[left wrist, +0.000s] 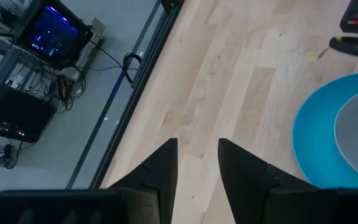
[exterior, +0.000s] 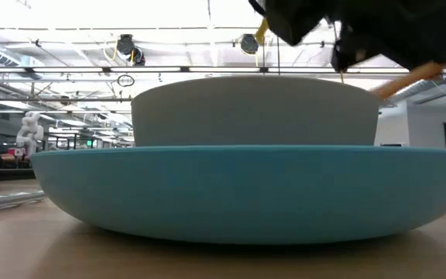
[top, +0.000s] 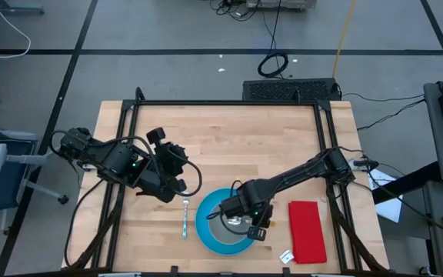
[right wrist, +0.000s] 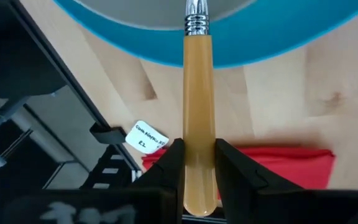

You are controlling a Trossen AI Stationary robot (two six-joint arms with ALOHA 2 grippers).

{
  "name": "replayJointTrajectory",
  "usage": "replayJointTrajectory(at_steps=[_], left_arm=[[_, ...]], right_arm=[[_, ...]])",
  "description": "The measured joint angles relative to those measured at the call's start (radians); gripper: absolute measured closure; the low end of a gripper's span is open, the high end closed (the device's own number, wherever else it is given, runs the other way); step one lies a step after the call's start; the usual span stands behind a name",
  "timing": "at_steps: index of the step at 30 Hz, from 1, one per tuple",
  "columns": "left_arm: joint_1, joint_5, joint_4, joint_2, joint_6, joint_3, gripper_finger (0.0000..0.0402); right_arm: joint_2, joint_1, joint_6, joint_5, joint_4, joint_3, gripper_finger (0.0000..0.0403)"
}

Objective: Pick and place plate/cup/fork/spoon on tray
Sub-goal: Put the yellow spoon into the gray bowl

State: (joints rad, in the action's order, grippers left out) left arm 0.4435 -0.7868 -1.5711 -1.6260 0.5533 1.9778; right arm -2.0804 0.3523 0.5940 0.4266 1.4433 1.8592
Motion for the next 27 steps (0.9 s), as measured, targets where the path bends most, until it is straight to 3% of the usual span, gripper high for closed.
replayJointTrajectory(at_steps=[6,14,27], left_arm=[[0.0,0.0,0.0,0.0,-0.002,0.0,0.0279],[-0.006,-0.003,0.0,0.0,-0.01,0.0,0.0279],[-0.012,-0.002,0.0,0.0,-0.016,0.0,0.0279]], right_arm=[[0.0,0.0,-0.011,0.032,-0.023,-0.075,0.0344],[0.0,0.0,-0.03,0.042,-0.033,-0.048,0.0341],[0.0,-0.009,-0.034,0.045,-0.075,-0.022,0.0305]])
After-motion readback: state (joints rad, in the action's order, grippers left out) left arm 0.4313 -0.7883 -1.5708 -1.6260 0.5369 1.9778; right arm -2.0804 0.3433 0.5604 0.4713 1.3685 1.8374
